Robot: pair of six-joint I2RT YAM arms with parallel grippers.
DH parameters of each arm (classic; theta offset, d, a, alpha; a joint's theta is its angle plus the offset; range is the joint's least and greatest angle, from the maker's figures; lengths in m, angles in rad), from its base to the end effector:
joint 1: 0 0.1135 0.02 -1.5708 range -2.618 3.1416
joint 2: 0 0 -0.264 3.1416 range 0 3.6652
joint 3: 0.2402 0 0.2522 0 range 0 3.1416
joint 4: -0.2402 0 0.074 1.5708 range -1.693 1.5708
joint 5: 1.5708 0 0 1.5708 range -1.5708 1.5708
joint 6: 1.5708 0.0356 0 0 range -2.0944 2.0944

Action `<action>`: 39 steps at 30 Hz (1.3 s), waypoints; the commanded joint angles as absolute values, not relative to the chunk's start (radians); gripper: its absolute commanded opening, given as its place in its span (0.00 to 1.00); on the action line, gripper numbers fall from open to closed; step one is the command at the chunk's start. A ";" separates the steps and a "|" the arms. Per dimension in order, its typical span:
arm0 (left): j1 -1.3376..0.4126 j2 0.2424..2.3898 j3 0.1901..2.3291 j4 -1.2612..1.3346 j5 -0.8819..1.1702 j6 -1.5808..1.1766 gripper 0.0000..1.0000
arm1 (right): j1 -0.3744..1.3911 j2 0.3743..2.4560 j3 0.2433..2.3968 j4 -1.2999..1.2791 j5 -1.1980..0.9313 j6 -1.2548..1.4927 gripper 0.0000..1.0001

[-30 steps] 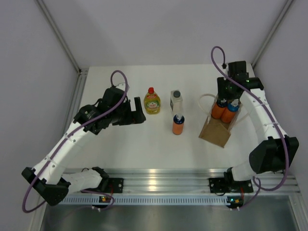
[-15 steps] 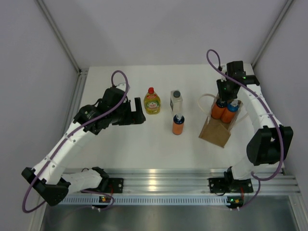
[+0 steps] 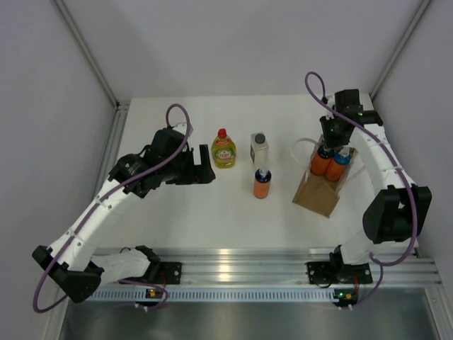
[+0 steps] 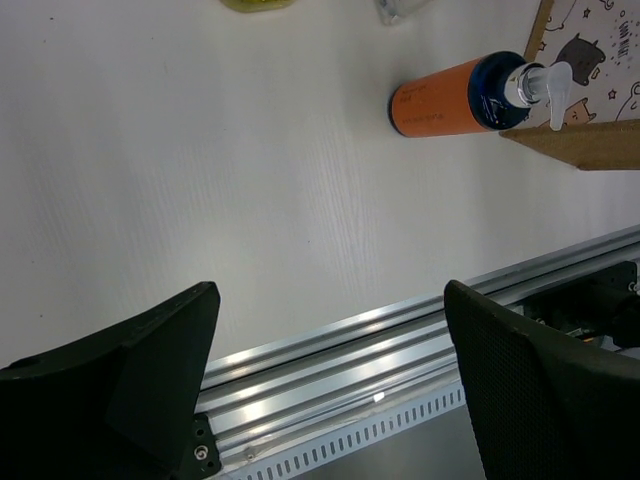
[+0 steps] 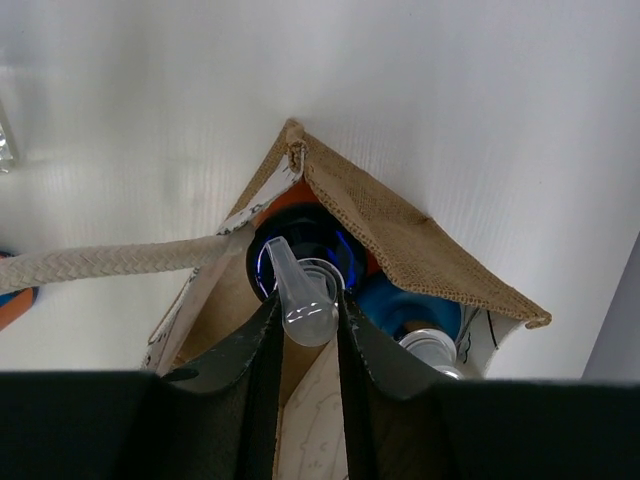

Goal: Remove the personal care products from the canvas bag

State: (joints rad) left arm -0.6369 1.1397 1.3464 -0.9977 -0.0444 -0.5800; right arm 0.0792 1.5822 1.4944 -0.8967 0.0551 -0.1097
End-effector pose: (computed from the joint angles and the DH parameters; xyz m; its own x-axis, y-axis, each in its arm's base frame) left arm 0.1731 -0.1261 0.3844 -0.7900 -0.0966 -0.6054 0.1627 0.9191 -0.3589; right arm 0.3320 0.0244 0.3245 -0.8201 -0.1747 -0.5449 -0.1392 0.9846 -0.1062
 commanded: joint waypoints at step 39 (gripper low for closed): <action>-0.661 1.164 1.374 -0.902 0.166 -0.551 0.98 | 0.034 1.444 1.503 -0.755 -0.038 -0.049 0.00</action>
